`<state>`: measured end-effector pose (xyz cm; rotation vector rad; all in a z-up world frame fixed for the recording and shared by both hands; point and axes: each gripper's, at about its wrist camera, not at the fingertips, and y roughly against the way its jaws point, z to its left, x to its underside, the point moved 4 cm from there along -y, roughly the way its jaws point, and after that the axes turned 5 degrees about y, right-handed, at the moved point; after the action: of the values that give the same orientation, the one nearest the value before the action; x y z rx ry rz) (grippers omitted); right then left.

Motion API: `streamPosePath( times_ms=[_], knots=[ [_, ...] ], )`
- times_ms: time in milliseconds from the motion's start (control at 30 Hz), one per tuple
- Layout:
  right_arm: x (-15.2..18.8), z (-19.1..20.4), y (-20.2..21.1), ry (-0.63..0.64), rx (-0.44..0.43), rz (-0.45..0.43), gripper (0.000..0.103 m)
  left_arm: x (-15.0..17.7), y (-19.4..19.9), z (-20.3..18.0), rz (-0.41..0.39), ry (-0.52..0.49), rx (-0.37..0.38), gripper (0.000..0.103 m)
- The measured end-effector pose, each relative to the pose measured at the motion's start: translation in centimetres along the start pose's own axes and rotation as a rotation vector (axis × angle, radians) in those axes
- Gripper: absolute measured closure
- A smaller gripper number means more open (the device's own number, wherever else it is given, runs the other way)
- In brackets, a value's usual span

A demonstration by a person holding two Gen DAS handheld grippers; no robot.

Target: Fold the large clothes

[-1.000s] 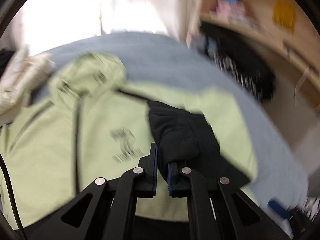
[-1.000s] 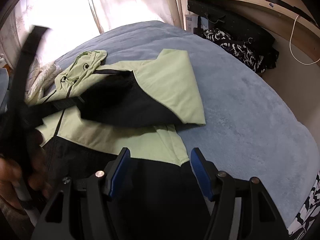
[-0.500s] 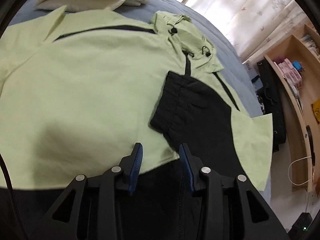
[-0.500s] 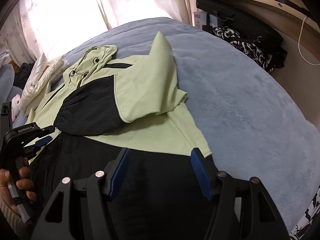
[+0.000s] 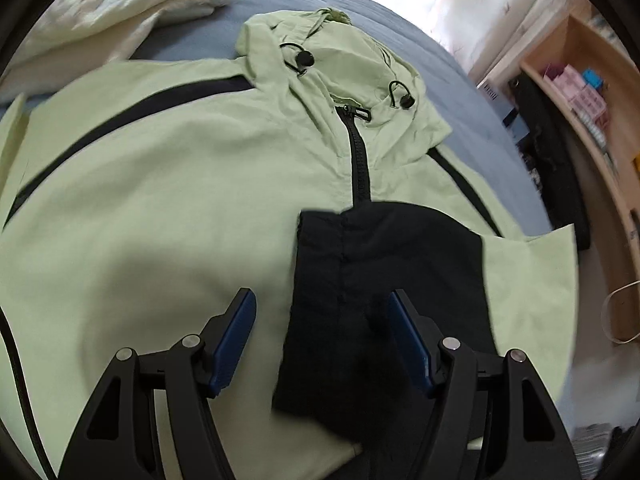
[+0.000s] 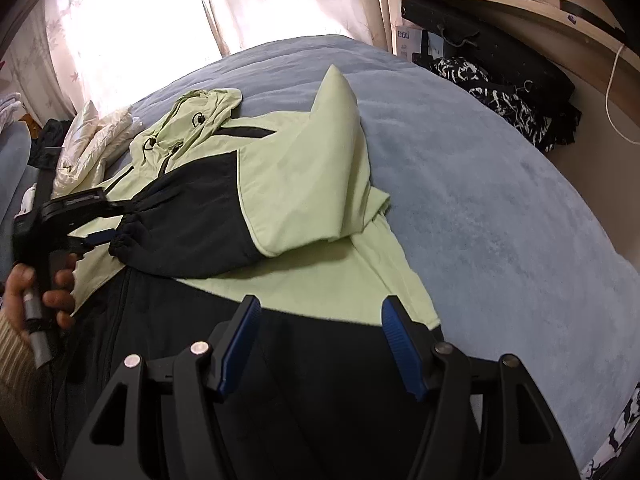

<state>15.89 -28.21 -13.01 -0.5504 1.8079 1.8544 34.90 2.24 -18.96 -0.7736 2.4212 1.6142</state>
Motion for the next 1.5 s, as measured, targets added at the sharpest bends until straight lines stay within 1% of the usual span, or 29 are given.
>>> streamPosePath(
  times_ms=[67,100,133,200,233,300,367,467,533,567,633,700,733,767,800,867,933,1000,1100,1133,1167,1200,1233,1267,1300,1367,1400,1433,1500],
  knots=[
    [-0.6,-0.1,0.2,0.002,0.003,-0.01,0.04,-0.4,-0.9,-1.1,-0.014,-0.06,-0.047,0.037],
    [-1.0,-0.1,0.3,0.005,0.009,-0.017,0.04,-0.5,-1.4,-1.7,-0.02,-0.087,-0.065,0.04],
    [-1.3,-0.3,0.3,0.007,0.015,-0.023,0.04,-0.5,-1.5,-2.3,-0.025,-0.117,-0.07,0.057],
    [-2.1,-0.6,0.4,0.011,0.032,-0.041,0.04,-0.3,-1.7,-4.0,-0.04,-0.205,-0.1,0.074],
    [-2.4,-0.8,0.4,0.011,0.039,-0.045,0.04,-0.2,-1.5,-4.7,-0.052,-0.235,-0.105,0.08],
    [-3.3,-1.3,0.4,0.009,0.051,-0.054,0.04,-0.3,-0.1,-6.3,-0.12,-0.307,-0.13,0.083],
    [-4.1,-1.8,0.3,0.012,0.069,-0.065,0.04,-0.6,2.4,-7.3,-0.219,-0.339,-0.13,0.083],
    [-5.9,-2.8,0.5,0.006,0.092,-0.098,0.04,-1.5,6.4,-6.5,-0.343,-0.299,-0.134,0.083],
    [-6.8,-3.4,0.3,-0.001,0.097,-0.113,0.04,-2.0,7.5,-4.8,-0.366,-0.255,-0.172,0.082],
    [-7.4,-3.8,0.0,-0.007,0.094,-0.117,0.04,-2.0,7.7,-3.7,-0.355,-0.236,-0.189,0.082],
    [-8.1,-4.2,-1.2,-0.017,0.071,-0.105,0.04,-1.9,6.3,-0.8,-0.27,-0.194,-0.207,0.077],
    [-9.0,-4.9,-3.5,-0.042,0.014,-0.057,0.04,-1.4,4.4,1.7,-0.178,-0.142,-0.22,0.075],
    [-9.3,-5.1,-4.7,-0.06,-0.026,-0.036,0.04,-1.0,3.4,3.2,-0.128,-0.101,-0.219,0.071],
    [-9.7,-5.5,-6.1,-0.083,-0.066,-0.005,0.04,-0.6,3.0,4.0,-0.106,-0.077,-0.216,0.069],
    [-10.4,-5.9,-7.9,-0.114,-0.104,0.036,0.04,-0.4,2.6,4.6,-0.095,-0.051,-0.196,0.069],
    [-11.8,-7.0,-11.0,-0.182,-0.149,0.091,0.04,-0.2,2.7,5.1,-0.111,-0.023,-0.159,0.065],
    [-13.3,-7.8,-13.4,-0.238,-0.181,0.119,0.04,-0.5,2.5,4.9,-0.1,-0.017,-0.134,0.05],
    [-14.7,-8.3,-15.6,-0.283,-0.215,0.138,0.04,-0.6,2.1,4.1,-0.097,-0.032,-0.134,0.044],
    [-15.8,-8.7,-18.8,-0.351,-0.24,0.172,0.039,-1.3,1.2,3.1,-0.098,-0.059,-0.151,0.044],
    [-16.0,-8.6,-19.6,-0.369,-0.253,0.178,0.038,-1.6,1.1,2.9,-0.103,-0.067,-0.15,0.053],
    [-16.2,-8.4,-20.2,-0.383,-0.269,0.174,0.042,-1.7,1.3,2.9,-0.108,-0.072,-0.15,0.063],
    [-16.5,-8.1,-20.4,-0.371,-0.269,0.167,0.074,-2.3,1.0,2.6,-0.104,-0.087,-0.139,0.072],
    [-16.9,-7.5,-20.5,-0.33,-0.278,0.163,0.101,-2.6,0.9,2.4,-0.106,-0.093,-0.139,0.074],
    [-17.5,-6.8,-20.6,-0.277,-0.289,0.168,0.1,-2.9,1.0,2.2,-0.121,-0.098,-0.143,0.074],
    [-18.3,-6.4,-19.7,-0.219,-0.234,0.128,0.101,-3.4,1.2,1.9,-0.15,-0.106,-0.137,0.074],
    [-19.7,-6.4,-18.0,-0.171,-0.204,0.024,0.102,-3.7,1.3,1.4,-0.177,-0.128,-0.115,0.074],
    [-20.2,-6.6,-17.4,-0.158,-0.177,-0.024,0.102,-3.8,1.0,1.1,-0.188,-0.141,-0.131,0.074],
    [-20.1,-6.7,-17.8,-0.151,-0.151,-0.013,0.102,-3.7,0.2,0.8,-0.178,-0.158,-0.163,0.073],
    [-19.2,-6.7,-19.7,-0.122,-0.105,0.072,0.098,-3.5,-1.2,0.8,-0.136,-0.167,-0.211,0.071]
  ],
)
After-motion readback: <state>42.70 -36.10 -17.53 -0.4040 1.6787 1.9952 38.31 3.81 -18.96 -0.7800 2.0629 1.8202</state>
